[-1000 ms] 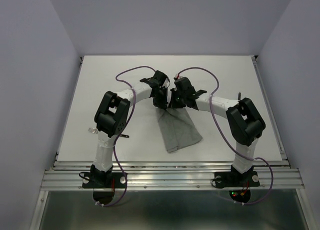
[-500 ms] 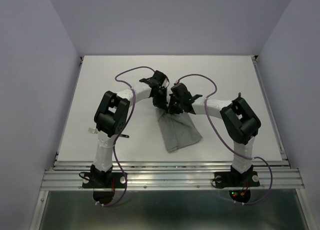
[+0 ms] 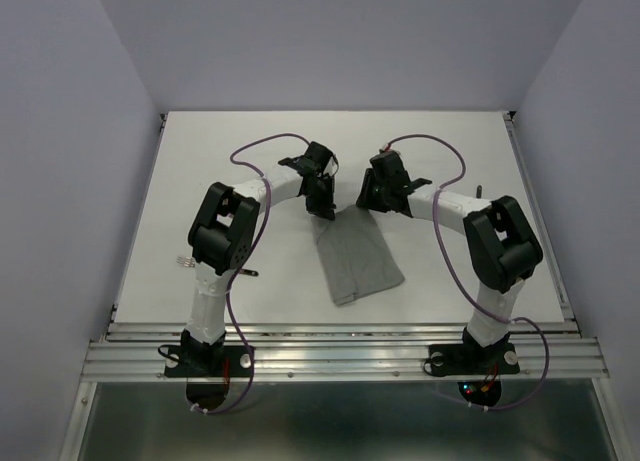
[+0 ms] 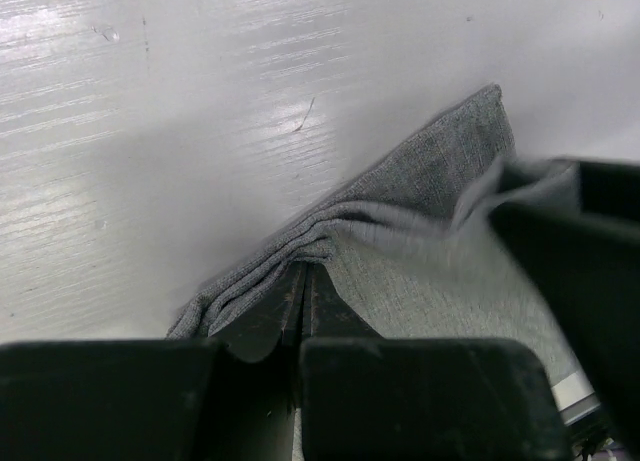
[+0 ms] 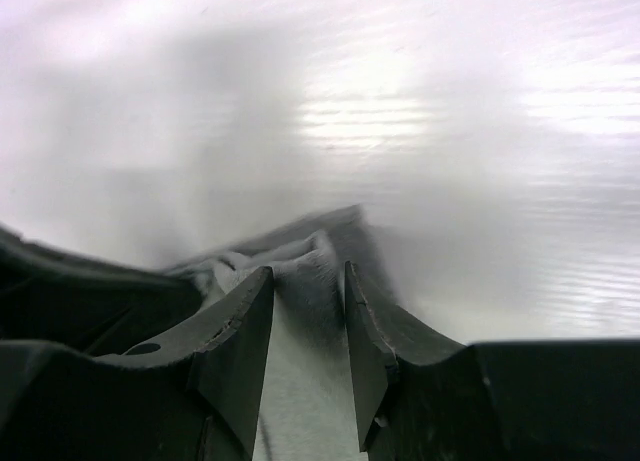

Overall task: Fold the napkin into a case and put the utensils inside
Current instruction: Pick up the 2/3-rectangle-folded napkin at the center of the board.

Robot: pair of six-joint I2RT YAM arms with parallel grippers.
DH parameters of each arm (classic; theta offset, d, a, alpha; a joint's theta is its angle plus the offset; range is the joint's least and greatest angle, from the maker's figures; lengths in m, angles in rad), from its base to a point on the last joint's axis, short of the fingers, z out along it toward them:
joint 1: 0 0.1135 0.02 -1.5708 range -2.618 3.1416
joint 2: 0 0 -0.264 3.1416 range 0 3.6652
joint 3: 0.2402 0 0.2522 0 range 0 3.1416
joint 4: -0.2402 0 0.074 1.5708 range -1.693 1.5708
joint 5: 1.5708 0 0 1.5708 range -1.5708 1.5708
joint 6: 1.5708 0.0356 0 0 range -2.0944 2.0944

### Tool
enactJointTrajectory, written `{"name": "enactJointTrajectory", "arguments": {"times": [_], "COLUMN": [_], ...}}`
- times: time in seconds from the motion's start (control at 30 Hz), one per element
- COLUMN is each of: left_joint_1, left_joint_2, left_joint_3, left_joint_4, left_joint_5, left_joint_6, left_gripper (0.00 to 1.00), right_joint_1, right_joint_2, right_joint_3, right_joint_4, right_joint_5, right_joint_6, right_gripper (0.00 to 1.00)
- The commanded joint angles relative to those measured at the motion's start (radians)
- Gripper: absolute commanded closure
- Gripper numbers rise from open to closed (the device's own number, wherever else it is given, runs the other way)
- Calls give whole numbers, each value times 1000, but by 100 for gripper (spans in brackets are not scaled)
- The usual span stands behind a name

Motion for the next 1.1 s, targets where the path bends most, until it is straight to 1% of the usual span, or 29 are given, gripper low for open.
{"name": "enactJointTrajectory", "arguments": {"times": [0.0,0.13,0.27,0.33,0.37,0.4,0.43,0.53,0.63,0.73,0.8,0.83,0.87,0.9,0.97,1.0,1.07], "left_joint_1": [4,4,4,4,4,4,5,4,4,4,4,4,4,4,4,4,4], "left_joint_2": [15,15,15,15,15,15,15,15,18,21,20,20,20,20,20,18,17], "left_joint_3": [-41,-40,-38,-37,-38,-37,-37,-35,-34,-32,-34,-34,-34,-34,-34,-35,-37], "left_joint_4": [-50,-49,-52,-52,-53,-53,-53,-53,-52,-53,-53,-53,-53,-55,-53,-53,-55], "left_joint_5": [-43,-43,-45,-45,-46,-46,-46,-46,-45,-43,-45,-46,-46,-46,-46,-46,-46], "left_joint_6": [14,16,16,17,17,16,14,14,12,14,12,12,14,12,12,9,9], "left_gripper": [100,100,100,100,100,100,100,100,100,100,100,100,100,100,100,100,100], "right_joint_1": [-46,-74,-95,-95,-95,-95,-95,-95,-95,-71,-54,-40,-40,-40,-40,-40,-40], "right_joint_2": [-45,-41,2,38,45,50,56,58,77,102,114,119,119,117,107,102,73], "right_joint_3": [0,-3,18,37,46,43,38,20,18,38,49,61,61,61,61,61,58], "right_joint_4": [-11,-11,-17,-49,-52,-47,-43,-35,-40,-70,-99,-109,-115,-115,-113,-109,-98], "right_joint_5": [42,33,-26,-72,-130,-151,-167,-188,-221,-202,-156,-135,-120,-101,-87,-54,-41], "right_joint_6": [-39,-48,-77,-106,-118,-135,-138,-152,-175,-207,-229,-230,-227,-220,-214,-211,-206], "right_gripper": [60,60,60,60,59,59,56,53,53,55,59,67,71,84,94,99,99]}}
